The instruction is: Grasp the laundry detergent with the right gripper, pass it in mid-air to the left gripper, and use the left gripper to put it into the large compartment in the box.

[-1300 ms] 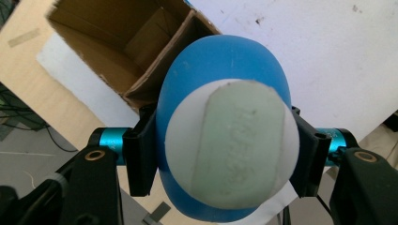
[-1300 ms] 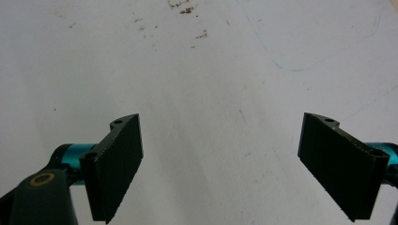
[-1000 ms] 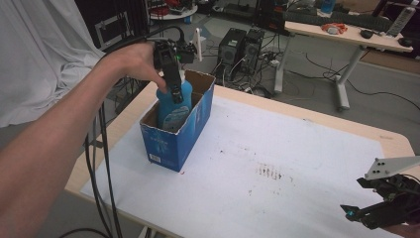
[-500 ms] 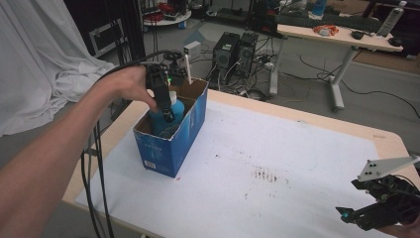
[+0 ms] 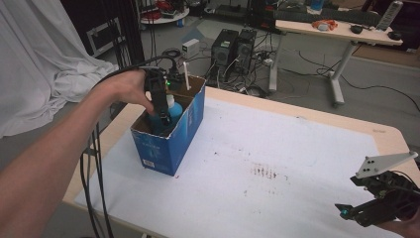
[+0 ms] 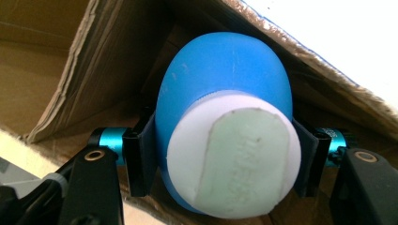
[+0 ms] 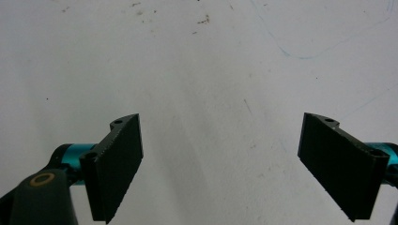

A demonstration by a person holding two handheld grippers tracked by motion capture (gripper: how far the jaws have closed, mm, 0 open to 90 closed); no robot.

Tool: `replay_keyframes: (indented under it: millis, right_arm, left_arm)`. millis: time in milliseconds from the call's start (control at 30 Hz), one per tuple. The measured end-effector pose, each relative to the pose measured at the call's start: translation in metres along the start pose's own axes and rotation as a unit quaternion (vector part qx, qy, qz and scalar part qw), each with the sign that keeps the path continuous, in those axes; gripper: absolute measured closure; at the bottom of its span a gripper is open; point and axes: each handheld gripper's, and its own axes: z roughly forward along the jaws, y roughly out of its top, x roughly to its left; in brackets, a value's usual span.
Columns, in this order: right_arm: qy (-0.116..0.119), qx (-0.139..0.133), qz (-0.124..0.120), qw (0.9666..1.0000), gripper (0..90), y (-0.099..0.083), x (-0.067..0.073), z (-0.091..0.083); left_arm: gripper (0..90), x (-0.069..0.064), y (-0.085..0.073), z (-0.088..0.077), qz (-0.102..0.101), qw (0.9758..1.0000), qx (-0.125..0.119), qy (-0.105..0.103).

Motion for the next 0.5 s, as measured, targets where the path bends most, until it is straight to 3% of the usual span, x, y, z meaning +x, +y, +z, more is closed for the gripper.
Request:
replay_keyframes:
  millis: [500]
  right_arm:
    - [0.000, -0.001, -0.001, 1.0000, 13.5, 0.0015, 0.0014, -0.0007]
  left_arm:
    - [37.7, 0.0037, 0.0029, 0.0062, 0.009, 0.9999, -0.006, -0.004]
